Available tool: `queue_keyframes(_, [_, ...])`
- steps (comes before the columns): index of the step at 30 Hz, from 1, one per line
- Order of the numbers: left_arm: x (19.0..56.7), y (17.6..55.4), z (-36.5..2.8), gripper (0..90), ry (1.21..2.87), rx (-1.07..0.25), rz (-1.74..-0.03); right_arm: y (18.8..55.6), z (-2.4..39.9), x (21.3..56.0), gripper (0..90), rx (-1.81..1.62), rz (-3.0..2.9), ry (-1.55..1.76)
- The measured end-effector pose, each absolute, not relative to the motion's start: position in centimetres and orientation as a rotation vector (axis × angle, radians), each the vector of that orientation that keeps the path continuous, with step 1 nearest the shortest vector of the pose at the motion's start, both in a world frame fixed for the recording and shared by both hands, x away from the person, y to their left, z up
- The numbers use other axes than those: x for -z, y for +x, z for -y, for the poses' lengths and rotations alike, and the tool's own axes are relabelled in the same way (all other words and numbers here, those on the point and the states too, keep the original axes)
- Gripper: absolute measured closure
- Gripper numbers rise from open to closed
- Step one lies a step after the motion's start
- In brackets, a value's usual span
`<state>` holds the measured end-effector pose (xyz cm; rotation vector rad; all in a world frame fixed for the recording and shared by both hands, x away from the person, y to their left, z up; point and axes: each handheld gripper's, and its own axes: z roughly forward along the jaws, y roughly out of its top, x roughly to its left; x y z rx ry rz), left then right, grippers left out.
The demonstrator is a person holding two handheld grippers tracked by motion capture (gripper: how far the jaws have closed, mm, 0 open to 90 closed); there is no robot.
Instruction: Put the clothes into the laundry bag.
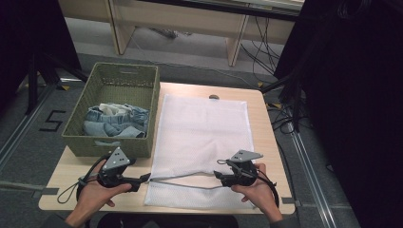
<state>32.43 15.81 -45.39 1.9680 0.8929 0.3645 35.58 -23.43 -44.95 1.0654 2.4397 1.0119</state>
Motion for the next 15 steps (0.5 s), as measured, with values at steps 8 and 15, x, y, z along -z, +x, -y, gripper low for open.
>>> queue_keyframes(8, [45.31, 32.38, -15.67, 23.1, 1.999, -0.389, -0.881, 35.66, 23.38, 45.03, 34.7, -1.014, -2.431, 1.067])
queue_keyframes(15, [45.3, 32.55, -15.89, 23.1, 2.022, -0.395, -0.873, 35.69, 23.23, 45.14, 34.6, -1.023, -2.428, 1.044])
